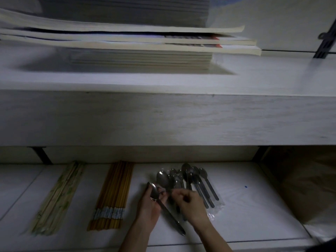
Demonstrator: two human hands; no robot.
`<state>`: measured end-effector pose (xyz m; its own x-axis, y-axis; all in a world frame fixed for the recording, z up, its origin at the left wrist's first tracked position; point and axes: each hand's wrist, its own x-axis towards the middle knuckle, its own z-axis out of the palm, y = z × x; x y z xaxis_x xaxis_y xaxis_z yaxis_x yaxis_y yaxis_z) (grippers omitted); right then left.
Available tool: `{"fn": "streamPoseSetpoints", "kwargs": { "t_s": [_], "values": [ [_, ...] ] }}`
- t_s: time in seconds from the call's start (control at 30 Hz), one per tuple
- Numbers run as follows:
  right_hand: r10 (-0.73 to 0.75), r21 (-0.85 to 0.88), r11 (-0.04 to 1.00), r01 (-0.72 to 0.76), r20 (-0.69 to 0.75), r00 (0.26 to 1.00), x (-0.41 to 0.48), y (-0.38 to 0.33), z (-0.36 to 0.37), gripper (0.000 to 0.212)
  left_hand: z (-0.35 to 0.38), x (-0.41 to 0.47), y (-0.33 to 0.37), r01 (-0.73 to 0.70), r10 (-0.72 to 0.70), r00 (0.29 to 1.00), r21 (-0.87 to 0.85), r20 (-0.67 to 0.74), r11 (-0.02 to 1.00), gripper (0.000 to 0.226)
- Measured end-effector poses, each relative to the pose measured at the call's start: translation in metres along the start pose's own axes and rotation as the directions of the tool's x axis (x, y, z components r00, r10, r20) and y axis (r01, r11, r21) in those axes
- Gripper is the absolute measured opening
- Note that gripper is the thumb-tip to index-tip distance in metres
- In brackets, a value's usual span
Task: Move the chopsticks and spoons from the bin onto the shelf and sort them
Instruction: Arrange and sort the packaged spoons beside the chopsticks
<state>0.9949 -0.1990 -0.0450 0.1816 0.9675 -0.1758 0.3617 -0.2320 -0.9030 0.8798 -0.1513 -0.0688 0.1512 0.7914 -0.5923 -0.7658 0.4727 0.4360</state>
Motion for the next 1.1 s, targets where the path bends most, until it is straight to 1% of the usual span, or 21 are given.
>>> {"fn": "streamPoseSetpoints", "kwargs": {
  "t_s": [0.07, 0.1, 0.23, 0.33, 0.43, 0.5, 0.57, 0.67, 0.77, 0.87, 0.9, 0.97, 1.03, 1.1],
  "values": [
    [-0.100, -0.121, 0.988, 0.096, -0.031, 0.995, -0.007, 0.004, 0.007, 0.023, 0.002, 0.001, -0.002, 0.022, -0.022, 1.000, 0.033, 0.006, 0.999, 0.041],
    [-0.125, -0.145, 0.982, 0.120, -0.031, 0.992, -0.009, 0.005, 0.009, 0.020, 0.004, 0.000, -0.003, 0.023, -0.024, 1.000, 0.049, 0.005, 0.999, 0.040],
    [-0.183, -0.239, 0.954, 0.184, 0.024, 0.983, -0.013, 0.007, 0.013, 0.019, 0.009, -0.006, -0.007, -0.024, 0.021, 0.999, 0.067, 0.039, 0.997, 0.028],
    [-0.234, -0.305, 0.925, 0.226, 0.011, 0.972, -0.015, 0.006, 0.013, 0.022, 0.008, -0.002, -0.009, -0.033, 0.029, 0.999, 0.078, 0.043, 0.996, 0.030],
    [-0.315, -0.406, 0.870, 0.282, -0.015, 0.949, -0.015, 0.007, 0.015, 0.028, 0.010, -0.003, -0.008, -0.021, 0.018, 0.999, 0.078, 0.043, 0.997, 0.030],
    [-0.301, -0.414, 0.867, 0.276, 0.004, 0.954, -0.015, 0.012, 0.017, 0.033, 0.009, -0.008, -0.009, -0.026, 0.021, 0.998, 0.103, 0.055, 0.994, 0.031],
    [-0.233, -0.412, 0.879, 0.241, 0.072, 0.970, -0.017, 0.016, 0.019, 0.035, 0.010, -0.012, -0.009, -0.030, 0.021, 0.998, 0.138, 0.064, 0.990, 0.034],
    [-0.185, -0.375, 0.898, 0.229, 0.149, 0.971, -0.019, 0.018, 0.020, 0.035, 0.013, -0.010, -0.008, -0.033, 0.027, 0.997, 0.087, 0.074, 0.996, 0.032],
    [-0.167, -0.352, 0.908, 0.227, 0.193, 0.967, -0.018, 0.017, 0.017, 0.035, 0.012, -0.002, -0.009, -0.026, 0.024, 0.999, 0.063, 0.037, 0.998, 0.029],
    [-0.186, -0.338, 0.904, 0.261, 0.238, 0.953, -0.015, 0.013, 0.010, 0.026, 0.003, 0.006, -0.009, -0.014, 0.014, 1.000, 0.032, 0.008, 0.999, 0.022],
    [-0.188, -0.330, 0.910, 0.252, 0.213, 0.959, -0.011, 0.013, 0.007, 0.023, 0.000, 0.007, -0.007, -0.019, 0.019, 1.000, 0.009, 0.005, 1.000, 0.022],
    [-0.182, -0.361, 0.912, 0.196, 0.072, 0.981, 0.004, 0.020, -0.002, 0.024, -0.003, 0.009, -0.003, -0.042, 0.042, 0.999, -0.009, -0.012, 0.999, 0.023],
    [-0.173, -0.451, 0.883, 0.133, -0.049, 0.984, 0.021, 0.032, -0.010, 0.025, -0.005, 0.008, 0.001, -0.062, 0.062, 0.998, -0.016, -0.019, 0.998, 0.023],
    [-0.151, -0.554, 0.829, 0.080, -0.084, 0.985, 0.034, 0.042, -0.015, 0.028, -0.007, 0.008, 0.003, -0.068, 0.067, 0.998, -0.018, -0.018, 0.998, 0.024]
  ]
}}
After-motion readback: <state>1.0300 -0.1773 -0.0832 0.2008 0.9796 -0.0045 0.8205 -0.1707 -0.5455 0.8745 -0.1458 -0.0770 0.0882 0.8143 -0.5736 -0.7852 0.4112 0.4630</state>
